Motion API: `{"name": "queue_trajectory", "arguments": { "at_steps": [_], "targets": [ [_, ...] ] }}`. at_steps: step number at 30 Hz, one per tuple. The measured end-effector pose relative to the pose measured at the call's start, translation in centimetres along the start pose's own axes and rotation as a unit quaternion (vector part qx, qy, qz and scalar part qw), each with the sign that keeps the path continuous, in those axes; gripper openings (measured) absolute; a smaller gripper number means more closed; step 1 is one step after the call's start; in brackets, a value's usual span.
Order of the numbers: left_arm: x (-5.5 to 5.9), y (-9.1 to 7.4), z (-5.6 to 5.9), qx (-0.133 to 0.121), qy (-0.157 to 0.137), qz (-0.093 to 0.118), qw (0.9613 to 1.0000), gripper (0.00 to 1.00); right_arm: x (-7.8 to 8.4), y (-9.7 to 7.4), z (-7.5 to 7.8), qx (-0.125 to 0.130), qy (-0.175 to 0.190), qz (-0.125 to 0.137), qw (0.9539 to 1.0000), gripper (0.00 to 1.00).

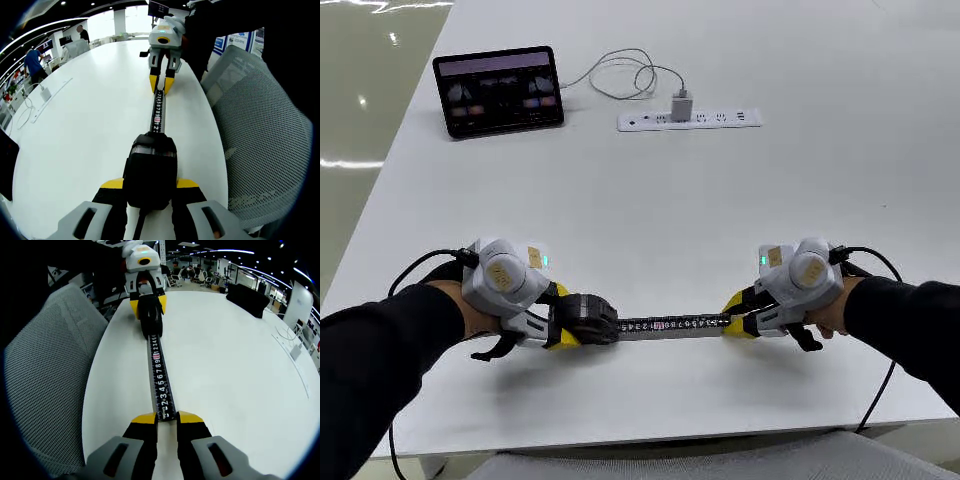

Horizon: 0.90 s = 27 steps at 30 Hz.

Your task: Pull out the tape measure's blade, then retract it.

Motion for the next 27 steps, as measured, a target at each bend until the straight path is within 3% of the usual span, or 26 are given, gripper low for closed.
{"name": "queue_trajectory", "arguments": {
  "at_steps": [27],
  "targets": [
    [0.2, 0.1, -0.2, -0.002, -0.002, 0.000, 1.0000, 0.30, 1.7, -1.5, -0.1, 0.010, 0.016, -0.002, 0.9998, 0.09]
  ]
}}
Point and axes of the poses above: the centre of the closed fingertips' face, and the gripper's own axes: y roughly forward along the fingers, z roughly to its right, x roughly out of its underside, the point moved 4 cm from there along -y, roughly backward along the fingers, and after that the axes turned 12 degrees about -x, right-handed, at the moved point
